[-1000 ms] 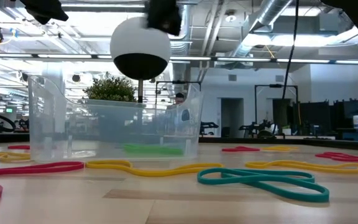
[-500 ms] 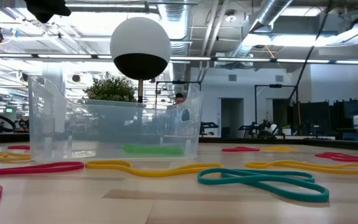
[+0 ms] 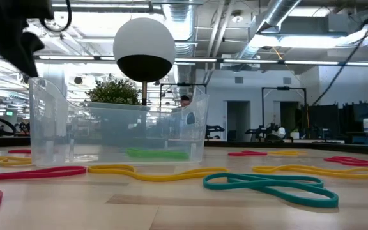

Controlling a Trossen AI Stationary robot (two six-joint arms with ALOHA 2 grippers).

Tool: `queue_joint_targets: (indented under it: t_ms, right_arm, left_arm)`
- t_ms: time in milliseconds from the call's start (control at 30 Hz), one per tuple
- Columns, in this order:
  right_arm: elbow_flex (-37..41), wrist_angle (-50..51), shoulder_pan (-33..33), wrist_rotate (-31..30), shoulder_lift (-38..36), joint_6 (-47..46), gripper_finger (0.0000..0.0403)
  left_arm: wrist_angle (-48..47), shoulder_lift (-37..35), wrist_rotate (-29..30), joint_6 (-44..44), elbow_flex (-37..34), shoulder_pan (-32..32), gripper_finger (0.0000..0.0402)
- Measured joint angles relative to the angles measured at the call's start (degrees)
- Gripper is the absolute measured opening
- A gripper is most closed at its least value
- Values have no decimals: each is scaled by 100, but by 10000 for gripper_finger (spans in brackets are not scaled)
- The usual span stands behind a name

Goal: Pick and place items into bin
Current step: Put the red rubber band into the transparent bin

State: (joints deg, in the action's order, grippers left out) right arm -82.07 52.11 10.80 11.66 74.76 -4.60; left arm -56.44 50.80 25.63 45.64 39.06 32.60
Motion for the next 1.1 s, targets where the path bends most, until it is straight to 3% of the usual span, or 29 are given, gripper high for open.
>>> queue_joint_targets:
  t_ms: [267, 467, 667, 1100]
  right_arm:
    - [2939, -2426, -586, 40, -1234, -651, 66]
    - [4302, -3913, -869, 50, -1691, -887, 66]
    - [4735, -4391, -930, 49, -1582, -1227, 66]
    - [4744, -4783, -930, 48, -896, -1299, 66]
  left_arm:
    - [1268, 597, -156, -64, -748, -2, 110]
    - [2576, 937, -450, -97, -1267, -44, 110]
    - [2685, 1192, -456, -91, -1400, -213, 110]
    - [3065, 2096, -1008, -276, -1380, -792, 110]
